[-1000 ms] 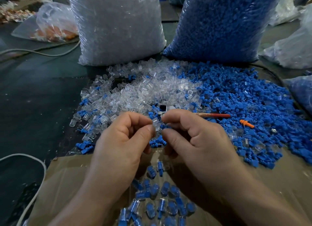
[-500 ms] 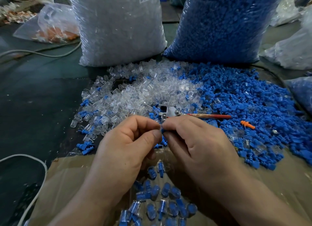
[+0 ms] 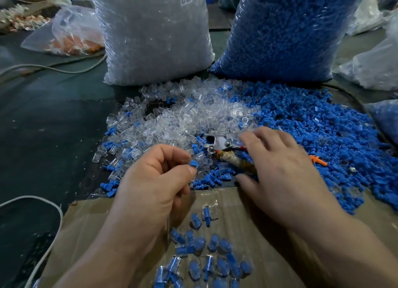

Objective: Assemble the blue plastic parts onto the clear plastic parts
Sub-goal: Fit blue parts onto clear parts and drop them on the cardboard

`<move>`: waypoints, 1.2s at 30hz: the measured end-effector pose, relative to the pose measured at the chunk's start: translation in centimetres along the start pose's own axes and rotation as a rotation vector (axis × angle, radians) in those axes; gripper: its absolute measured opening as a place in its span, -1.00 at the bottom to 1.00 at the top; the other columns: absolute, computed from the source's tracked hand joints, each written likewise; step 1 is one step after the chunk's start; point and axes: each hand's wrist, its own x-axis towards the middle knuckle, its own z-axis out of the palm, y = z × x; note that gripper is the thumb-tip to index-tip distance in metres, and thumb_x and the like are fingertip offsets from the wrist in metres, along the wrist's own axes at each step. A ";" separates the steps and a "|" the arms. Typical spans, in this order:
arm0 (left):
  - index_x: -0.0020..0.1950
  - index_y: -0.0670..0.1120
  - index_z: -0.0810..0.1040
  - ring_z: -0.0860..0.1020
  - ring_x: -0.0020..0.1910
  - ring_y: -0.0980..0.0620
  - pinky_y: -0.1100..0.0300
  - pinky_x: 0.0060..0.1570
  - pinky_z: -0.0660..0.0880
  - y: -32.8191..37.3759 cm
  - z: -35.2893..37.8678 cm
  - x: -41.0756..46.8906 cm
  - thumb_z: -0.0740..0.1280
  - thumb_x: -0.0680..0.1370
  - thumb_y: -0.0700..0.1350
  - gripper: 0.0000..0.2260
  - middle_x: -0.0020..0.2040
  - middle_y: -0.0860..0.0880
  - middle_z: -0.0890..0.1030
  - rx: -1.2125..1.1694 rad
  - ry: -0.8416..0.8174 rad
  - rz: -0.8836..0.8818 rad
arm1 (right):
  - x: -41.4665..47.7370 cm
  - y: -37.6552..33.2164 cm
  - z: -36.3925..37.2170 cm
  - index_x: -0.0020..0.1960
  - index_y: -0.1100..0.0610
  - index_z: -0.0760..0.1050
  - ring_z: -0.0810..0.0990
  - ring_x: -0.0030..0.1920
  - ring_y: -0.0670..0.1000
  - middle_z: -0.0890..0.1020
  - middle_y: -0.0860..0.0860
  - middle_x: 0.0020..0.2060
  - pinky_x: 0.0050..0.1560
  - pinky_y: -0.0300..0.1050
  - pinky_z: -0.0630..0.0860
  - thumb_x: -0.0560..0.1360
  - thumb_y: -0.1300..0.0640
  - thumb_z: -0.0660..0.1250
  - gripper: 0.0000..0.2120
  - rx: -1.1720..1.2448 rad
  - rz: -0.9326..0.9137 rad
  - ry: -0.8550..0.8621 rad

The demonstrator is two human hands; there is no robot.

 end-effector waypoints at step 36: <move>-0.11 0.02 0.66 0.46 -0.46 0.13 0.36 -0.55 0.39 0.5 -0.4 0.2 0.41 0.33 -0.11 -0.84 -0.35 -0.03 0.56 -0.028 0.018 0.172 | -0.7 0.3 -2.2 0.27 -0.27 0.25 0.38 0.09 -0.19 0.42 -0.30 0.05 0.13 -0.21 0.40 0.38 -0.34 0.02 -0.52 0.153 -0.222 -0.105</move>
